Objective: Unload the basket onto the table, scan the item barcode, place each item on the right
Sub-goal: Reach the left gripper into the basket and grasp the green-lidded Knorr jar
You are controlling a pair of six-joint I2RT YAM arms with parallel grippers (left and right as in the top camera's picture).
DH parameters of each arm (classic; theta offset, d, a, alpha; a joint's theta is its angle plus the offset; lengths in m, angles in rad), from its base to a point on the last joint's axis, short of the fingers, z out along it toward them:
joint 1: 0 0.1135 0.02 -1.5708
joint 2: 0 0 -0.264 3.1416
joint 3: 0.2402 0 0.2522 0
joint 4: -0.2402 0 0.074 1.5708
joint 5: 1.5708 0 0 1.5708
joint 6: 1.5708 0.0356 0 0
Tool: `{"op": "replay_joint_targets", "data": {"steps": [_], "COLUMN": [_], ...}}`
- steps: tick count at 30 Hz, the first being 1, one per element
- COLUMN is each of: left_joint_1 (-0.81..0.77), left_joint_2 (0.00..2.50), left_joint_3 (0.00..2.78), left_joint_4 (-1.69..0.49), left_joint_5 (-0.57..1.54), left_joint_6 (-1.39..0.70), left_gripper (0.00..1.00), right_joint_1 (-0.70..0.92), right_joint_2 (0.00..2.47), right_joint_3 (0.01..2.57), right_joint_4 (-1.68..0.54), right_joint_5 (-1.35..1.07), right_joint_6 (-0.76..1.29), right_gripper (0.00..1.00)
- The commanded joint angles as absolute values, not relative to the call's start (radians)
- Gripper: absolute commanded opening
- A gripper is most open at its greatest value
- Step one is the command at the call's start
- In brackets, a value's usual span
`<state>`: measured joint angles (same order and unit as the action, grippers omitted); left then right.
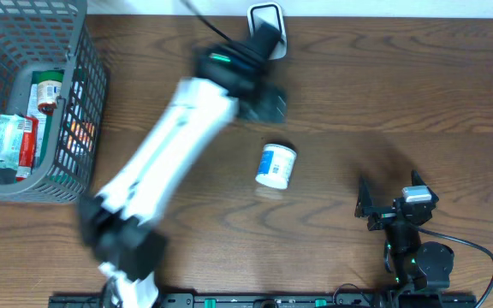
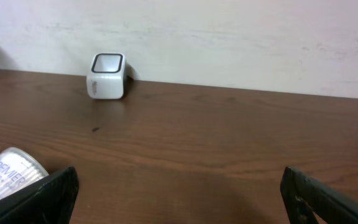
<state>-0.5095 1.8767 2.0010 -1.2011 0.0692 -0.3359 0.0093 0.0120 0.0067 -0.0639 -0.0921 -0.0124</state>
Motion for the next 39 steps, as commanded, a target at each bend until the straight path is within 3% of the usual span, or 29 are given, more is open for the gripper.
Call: {"op": "replay_joint_targets", "data": {"steps": [1, 12, 16, 23, 32, 36, 39], "left_joint_1": [-0.334, 0.363, 0.508, 0.600, 0.608, 0.607, 0.598], "left_joint_2": [1.705, 1.542, 1.602, 1.780, 2.039, 2.152, 2.213], "left_joint_3": [2.094, 2.134, 2.134, 2.134, 2.134, 2.134, 2.134], "left_joint_4": [-1.200, -1.043, -1.015, -0.982, -0.901, -0.846, -0.815], "left_joint_5": [-0.009, -0.018, -0.008, -0.008, 0.004, 0.212, 0.250], "left_joint_6": [-0.281, -0.224, -0.183, -0.107, 0.036, 0.166, 0.186], "left_gripper": [0.95, 0.95, 1.00, 1.00, 0.98, 0.98, 0.98], "right_joint_1": [0.001, 0.001, 0.001, 0.001, 0.001, 0.001, 0.001], "right_joint_2": [0.007, 0.007, 0.007, 0.007, 0.009, 0.009, 0.009], "right_joint_3": [0.006, 0.006, 0.006, 0.006, 0.006, 0.006, 0.006], "right_joint_4": [-0.068, -0.068, -0.068, -0.068, -0.068, -0.068, -0.068], "right_joint_5": [-0.087, -0.087, -0.087, -0.087, -0.087, -0.087, -0.087], "right_joint_6": [-0.023, -0.024, -0.024, -0.024, -0.024, -0.024, -0.024], "right_gripper": [0.99, 0.99, 0.99, 0.99, 0.99, 0.99, 0.99]}}
